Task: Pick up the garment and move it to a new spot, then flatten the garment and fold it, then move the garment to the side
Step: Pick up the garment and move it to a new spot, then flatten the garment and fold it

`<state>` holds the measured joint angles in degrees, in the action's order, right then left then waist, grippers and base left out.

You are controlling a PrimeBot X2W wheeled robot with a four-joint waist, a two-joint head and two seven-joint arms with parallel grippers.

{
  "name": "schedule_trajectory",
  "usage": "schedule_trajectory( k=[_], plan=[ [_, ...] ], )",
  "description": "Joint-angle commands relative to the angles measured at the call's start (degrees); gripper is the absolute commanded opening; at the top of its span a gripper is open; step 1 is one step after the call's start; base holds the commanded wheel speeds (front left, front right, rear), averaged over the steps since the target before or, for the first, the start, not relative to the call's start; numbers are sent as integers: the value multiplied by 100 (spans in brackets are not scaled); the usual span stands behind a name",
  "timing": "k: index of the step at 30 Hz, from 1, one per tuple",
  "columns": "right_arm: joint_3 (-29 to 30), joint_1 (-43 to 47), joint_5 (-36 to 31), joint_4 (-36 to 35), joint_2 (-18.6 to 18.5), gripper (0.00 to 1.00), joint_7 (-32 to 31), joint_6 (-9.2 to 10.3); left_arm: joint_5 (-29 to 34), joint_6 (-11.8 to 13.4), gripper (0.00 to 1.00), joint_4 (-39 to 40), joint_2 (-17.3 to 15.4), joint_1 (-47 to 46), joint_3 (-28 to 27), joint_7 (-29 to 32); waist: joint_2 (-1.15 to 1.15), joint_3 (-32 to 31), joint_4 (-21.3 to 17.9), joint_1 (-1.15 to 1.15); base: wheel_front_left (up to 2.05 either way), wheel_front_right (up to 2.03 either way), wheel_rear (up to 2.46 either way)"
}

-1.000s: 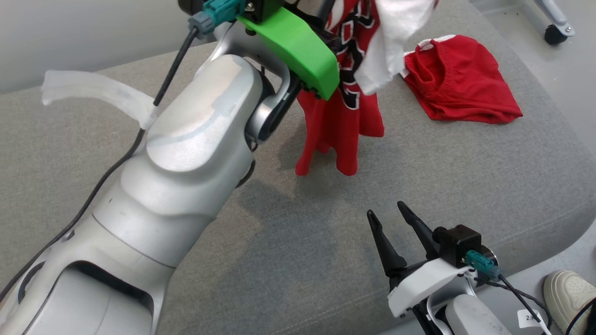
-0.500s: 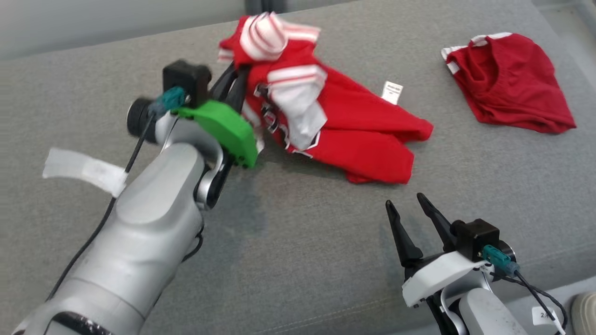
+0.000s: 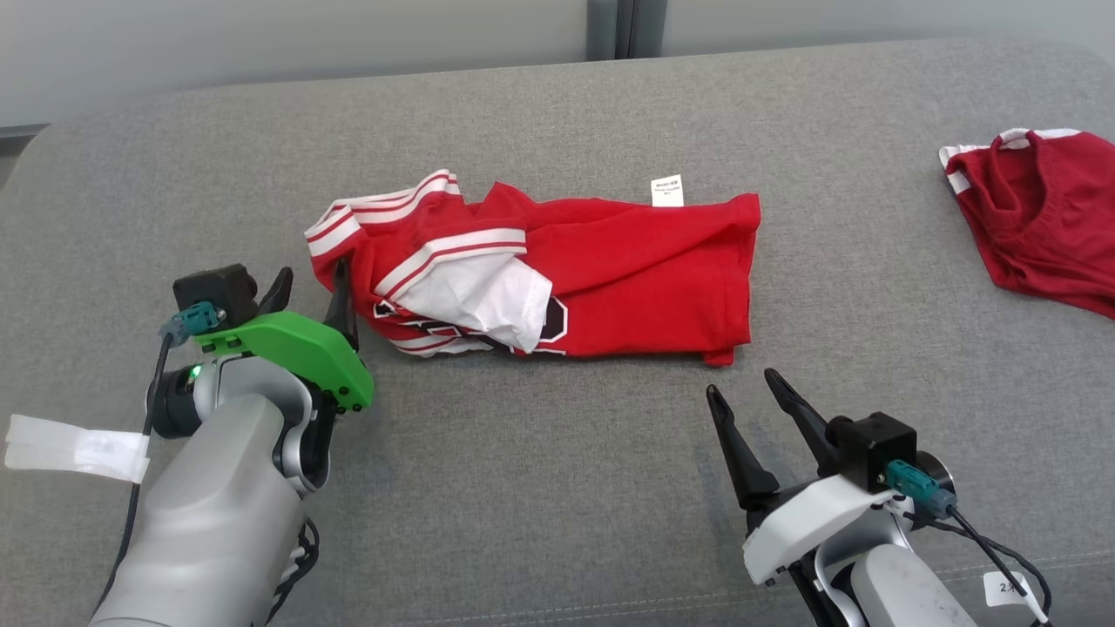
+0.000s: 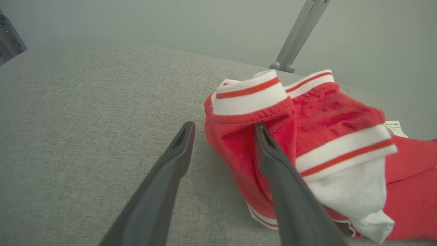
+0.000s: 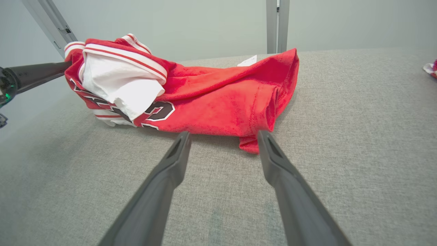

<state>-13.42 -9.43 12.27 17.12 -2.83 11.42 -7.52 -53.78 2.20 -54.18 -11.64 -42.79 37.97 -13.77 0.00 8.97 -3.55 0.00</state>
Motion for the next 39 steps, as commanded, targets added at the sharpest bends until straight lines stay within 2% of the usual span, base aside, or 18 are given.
schedule_trajectory(
  k=[1,7,13,19,21,27,36,39],
  plan=[
    [27,92,-62,-36,-14,100,-26,7,-46,-19,100,-83,-24,146,-59,-61,0,-99,17,0,0,0,0],
    [150,187,-86,-85,-13,100,-52,7,1,-59,100,-97,-31,236,-128,-115,0,-208,-36,0,0,0,0],
    [207,247,-47,-90,-12,100,-50,7,106,20,100,176,33,403,-148,-145,0,-322,-93,0,0,0,0],
    [241,333,-21,-138,-12,100,-58,7,324,359,100,949,71,836,-192,-145,0,-376,-200,0,0,0,0],
    [239,357,-23,-165,-11,100,-66,7,379,484,100,1351,160,1192,-86,-142,0,-362,-267,0,0,0,0],
    [222,343,1,-188,-11,100,-71,7,350,712,100,1893,316,1637,132,83,0,-290,-395,0,0,0,0],
    [152,217,37,-162,-11,100,-18,7,259,1056,100,1992,365,1504,99,408,0,-128,-686,0,0,0,0],
    [162,204,51,-137,-11,100,8,7,176,1097,100,1979,400,1445,36,491,0,-63,-785,0,0,0,0]
  ],
)
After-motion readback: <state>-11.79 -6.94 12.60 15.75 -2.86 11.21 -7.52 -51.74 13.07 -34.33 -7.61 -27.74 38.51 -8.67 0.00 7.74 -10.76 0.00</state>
